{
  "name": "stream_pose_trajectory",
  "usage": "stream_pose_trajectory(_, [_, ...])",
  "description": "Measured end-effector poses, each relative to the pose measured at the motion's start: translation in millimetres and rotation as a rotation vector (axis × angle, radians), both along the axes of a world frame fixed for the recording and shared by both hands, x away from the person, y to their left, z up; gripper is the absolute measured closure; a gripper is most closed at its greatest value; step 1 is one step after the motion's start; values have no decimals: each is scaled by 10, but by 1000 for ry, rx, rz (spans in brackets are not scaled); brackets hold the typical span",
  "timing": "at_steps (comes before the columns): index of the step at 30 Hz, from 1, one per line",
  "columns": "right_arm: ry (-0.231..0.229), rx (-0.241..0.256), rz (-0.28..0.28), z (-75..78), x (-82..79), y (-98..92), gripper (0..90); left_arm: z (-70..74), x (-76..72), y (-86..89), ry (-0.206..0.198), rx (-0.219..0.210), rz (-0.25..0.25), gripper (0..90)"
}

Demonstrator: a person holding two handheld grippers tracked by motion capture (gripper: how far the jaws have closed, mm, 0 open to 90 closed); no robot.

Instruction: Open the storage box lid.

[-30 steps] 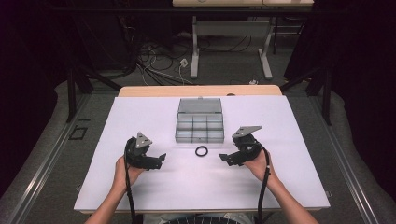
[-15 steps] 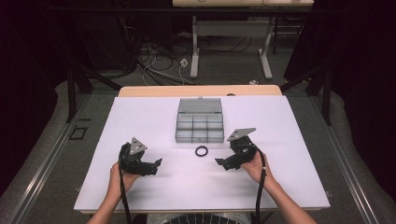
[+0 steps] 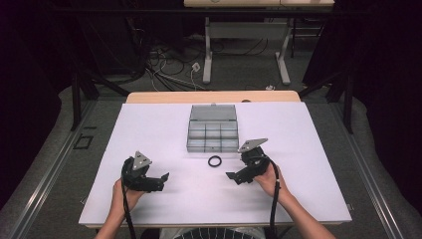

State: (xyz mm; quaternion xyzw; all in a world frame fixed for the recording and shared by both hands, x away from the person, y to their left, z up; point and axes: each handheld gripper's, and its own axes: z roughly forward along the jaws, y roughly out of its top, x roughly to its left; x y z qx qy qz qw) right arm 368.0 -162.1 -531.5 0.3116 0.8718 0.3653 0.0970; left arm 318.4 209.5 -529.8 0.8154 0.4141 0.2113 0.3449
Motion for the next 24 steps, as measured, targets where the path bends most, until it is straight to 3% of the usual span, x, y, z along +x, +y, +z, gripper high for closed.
stream_pose_trajectory(6, [-6, -5, 39, 14, -10, 64, 0, 3, -17, 14, -2, -1, 2, 39])
stream_pose_trajectory(24, [4, -27, 74, -50, -5, 232, 0, -28, 8, 21, 0, 28, -6, 38])
